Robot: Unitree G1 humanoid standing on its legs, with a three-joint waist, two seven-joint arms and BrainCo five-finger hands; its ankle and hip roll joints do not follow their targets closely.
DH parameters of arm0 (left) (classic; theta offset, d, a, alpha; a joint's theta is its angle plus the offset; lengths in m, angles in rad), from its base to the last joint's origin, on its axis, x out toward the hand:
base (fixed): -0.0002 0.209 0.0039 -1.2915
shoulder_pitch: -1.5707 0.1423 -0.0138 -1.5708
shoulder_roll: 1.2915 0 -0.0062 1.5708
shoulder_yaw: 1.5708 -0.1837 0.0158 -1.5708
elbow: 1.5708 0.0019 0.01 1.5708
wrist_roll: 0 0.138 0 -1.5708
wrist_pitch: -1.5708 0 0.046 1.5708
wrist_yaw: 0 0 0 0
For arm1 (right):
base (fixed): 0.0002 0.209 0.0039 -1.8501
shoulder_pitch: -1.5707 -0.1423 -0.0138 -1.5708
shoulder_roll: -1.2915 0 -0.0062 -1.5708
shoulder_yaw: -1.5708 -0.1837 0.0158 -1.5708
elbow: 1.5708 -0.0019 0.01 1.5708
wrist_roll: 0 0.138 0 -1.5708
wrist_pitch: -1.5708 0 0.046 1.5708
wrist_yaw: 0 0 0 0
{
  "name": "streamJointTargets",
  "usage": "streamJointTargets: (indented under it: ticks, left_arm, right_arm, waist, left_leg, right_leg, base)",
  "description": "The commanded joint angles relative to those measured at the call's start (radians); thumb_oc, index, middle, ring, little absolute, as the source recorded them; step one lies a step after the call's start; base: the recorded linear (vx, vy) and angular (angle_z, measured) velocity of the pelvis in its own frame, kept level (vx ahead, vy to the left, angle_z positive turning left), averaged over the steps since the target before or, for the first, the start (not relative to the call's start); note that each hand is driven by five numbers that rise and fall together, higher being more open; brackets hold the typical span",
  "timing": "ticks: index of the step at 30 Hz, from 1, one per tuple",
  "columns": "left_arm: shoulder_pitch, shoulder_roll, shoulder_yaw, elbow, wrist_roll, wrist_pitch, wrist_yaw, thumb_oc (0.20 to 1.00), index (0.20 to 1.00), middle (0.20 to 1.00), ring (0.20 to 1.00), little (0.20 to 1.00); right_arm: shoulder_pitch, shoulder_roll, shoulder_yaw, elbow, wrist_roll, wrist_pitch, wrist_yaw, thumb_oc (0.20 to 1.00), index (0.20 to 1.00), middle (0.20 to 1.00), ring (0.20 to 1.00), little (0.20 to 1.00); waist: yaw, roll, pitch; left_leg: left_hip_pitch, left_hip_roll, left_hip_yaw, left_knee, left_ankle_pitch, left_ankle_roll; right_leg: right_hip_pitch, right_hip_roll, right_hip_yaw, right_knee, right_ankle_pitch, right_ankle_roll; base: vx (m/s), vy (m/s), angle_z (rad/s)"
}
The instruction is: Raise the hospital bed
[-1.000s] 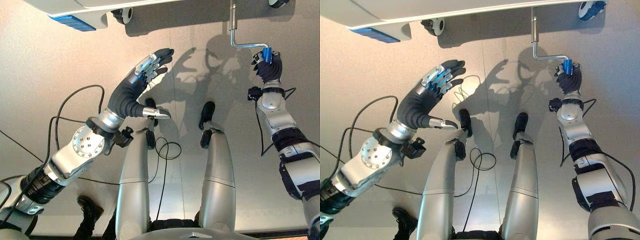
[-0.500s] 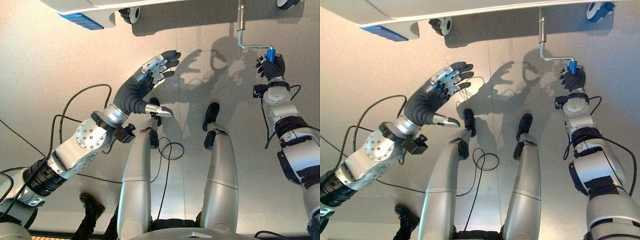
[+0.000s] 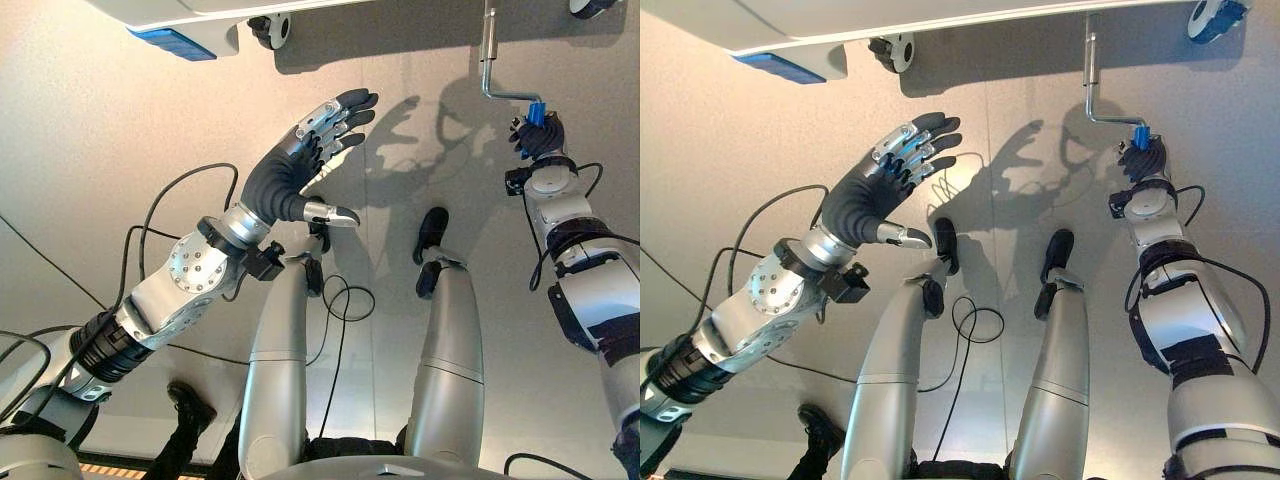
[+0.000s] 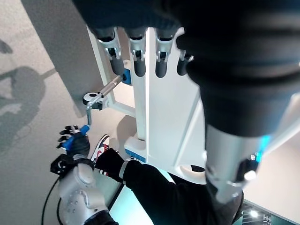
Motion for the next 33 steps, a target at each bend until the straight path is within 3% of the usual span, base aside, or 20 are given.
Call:
streamJointTargets:
  ticks: [1,14,26,33]
  left_arm:
    - [0.020,-0.077,0.060,-0.062,0.005,-0.037,0.000,1.000,1.000,1.000,1.000,1.000]
    - [0.062,-0.134,0.080,-0.084,0.031,-0.018,0.027,1.000,1.000,1.000,1.000,1.000]
    - [0.087,-0.183,0.124,-0.104,0.041,-0.012,0.067,1.000,1.000,1.000,1.000,1.000]
    - [0.117,-0.189,0.153,-0.110,0.052,-0.007,0.076,1.000,1.000,1.000,1.000,1.000]
  right_arm:
    - [0.047,0.005,0.069,0.065,-0.058,0.062,0.014,0.200,0.200,0.200,0.200,0.200]
    - [0.021,0.080,0.131,0.064,-0.188,0.096,0.020,0.200,0.200,0.200,0.200,0.200]
    - [0.008,0.292,0.249,0.017,-0.386,0.129,0.046,0.200,0.200,0.200,0.200,0.200]
    - [0.021,0.358,0.300,-0.078,-0.437,0.116,0.069,0.200,0.200,0.200,0.200,0.200]
  waist:
    - [-0.006,0.099,-0.020]
    - [0.014,0.114,-0.020]
    - [0.020,0.123,-0.020]
    - [0.016,0.118,-0.020]
  left_leg:
    - [0.003,0.003,-0.095,-0.030,0.000,-0.054]
    - [-0.039,-0.006,-0.106,0.002,0.006,-0.055]
    - [-0.059,-0.011,-0.111,-0.007,0.009,-0.053]
    - [-0.067,-0.013,-0.111,-0.004,0.011,-0.053]
  right_leg:
    - [-0.005,0.006,-0.018,-0.008,0.049,0.030]
    - [-0.043,0.001,-0.021,0.037,0.040,0.026]
    - [-0.058,0.001,-0.019,0.035,0.034,0.024]
    - [-0.067,0.003,-0.017,0.037,0.035,0.025]
  base:
    - [0.00,0.014,0.04]
    - [0.00,0.006,0.05]
    - [0.00,0.003,0.00]
    - [0.00,0.003,0.00]
